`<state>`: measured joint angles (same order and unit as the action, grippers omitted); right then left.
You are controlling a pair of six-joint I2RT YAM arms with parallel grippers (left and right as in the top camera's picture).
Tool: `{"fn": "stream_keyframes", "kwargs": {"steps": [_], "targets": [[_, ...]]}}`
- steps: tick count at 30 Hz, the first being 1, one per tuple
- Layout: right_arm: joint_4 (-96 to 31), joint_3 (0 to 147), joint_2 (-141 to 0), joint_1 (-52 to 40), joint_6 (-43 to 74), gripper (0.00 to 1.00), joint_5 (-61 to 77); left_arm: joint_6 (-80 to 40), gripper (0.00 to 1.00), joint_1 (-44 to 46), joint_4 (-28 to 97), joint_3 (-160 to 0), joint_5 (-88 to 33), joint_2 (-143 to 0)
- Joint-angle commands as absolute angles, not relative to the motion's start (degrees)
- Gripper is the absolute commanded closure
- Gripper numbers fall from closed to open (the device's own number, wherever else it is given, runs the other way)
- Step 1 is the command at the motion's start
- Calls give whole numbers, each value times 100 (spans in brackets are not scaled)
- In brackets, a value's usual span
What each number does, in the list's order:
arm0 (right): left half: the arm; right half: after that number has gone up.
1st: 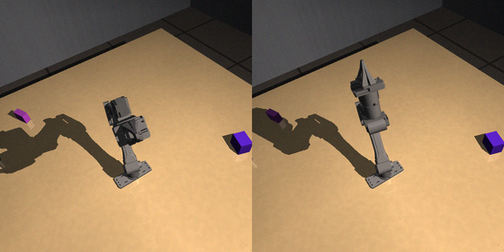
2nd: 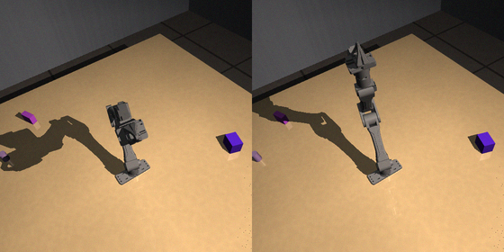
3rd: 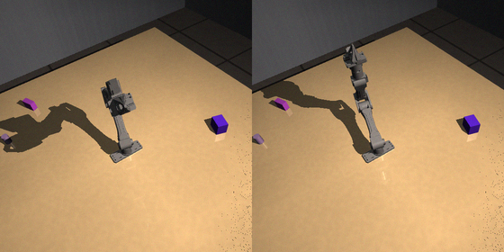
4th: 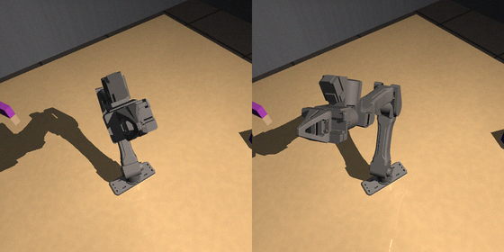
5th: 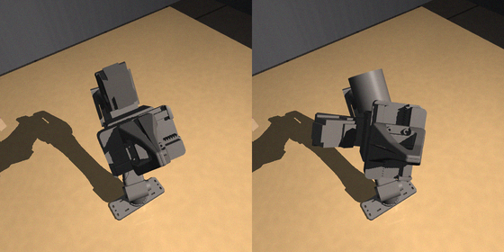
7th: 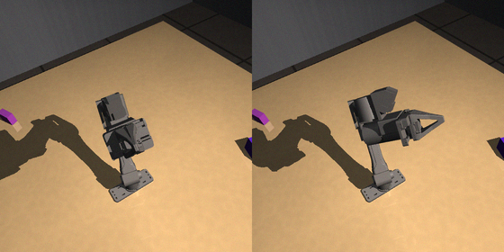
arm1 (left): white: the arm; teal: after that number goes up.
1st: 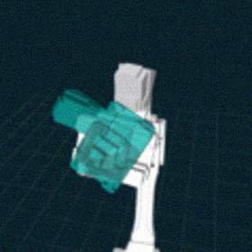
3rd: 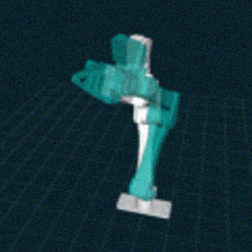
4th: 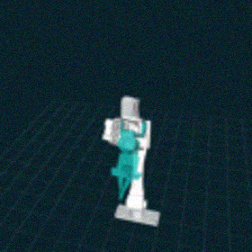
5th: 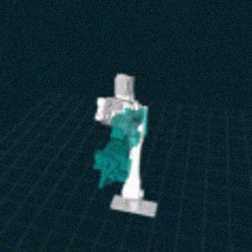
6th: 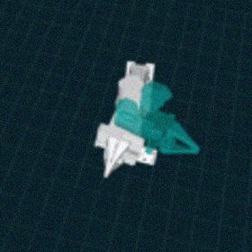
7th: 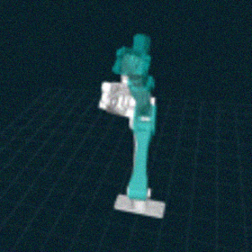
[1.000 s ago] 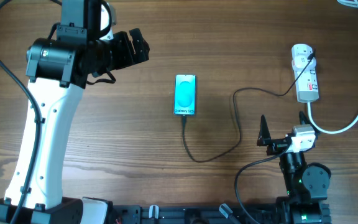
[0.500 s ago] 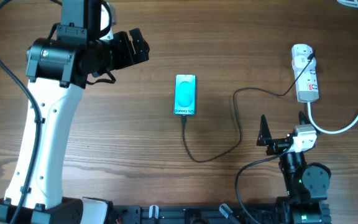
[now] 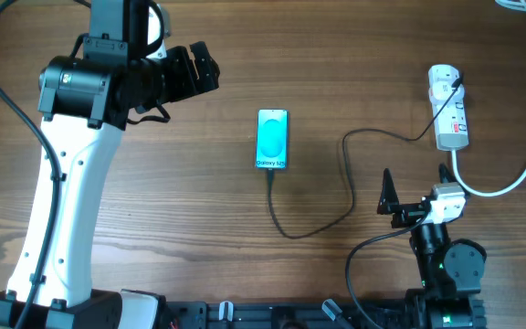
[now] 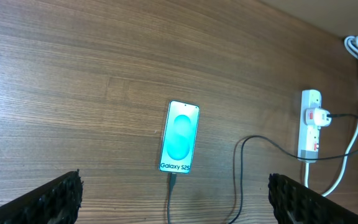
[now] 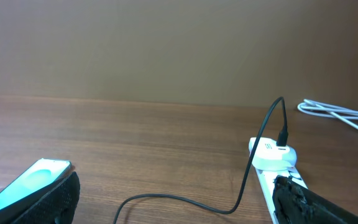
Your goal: Plug charger to phone and switch on socket
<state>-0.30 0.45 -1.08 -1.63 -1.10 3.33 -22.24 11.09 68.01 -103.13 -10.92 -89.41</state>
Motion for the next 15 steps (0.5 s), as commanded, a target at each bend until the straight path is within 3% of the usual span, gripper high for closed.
{"fn": "stream_keyframes", "kwargs": {"steps": [1, 15], "targets": [[12, 27, -21, -180, 1, 0, 255, -2279, 0, 1096, 6799, -10315, -1061, -8930], [12, 27, -21, -180, 1, 0, 255, -2279, 0, 1096, 6799, -10315, -1059, -8930]]}}
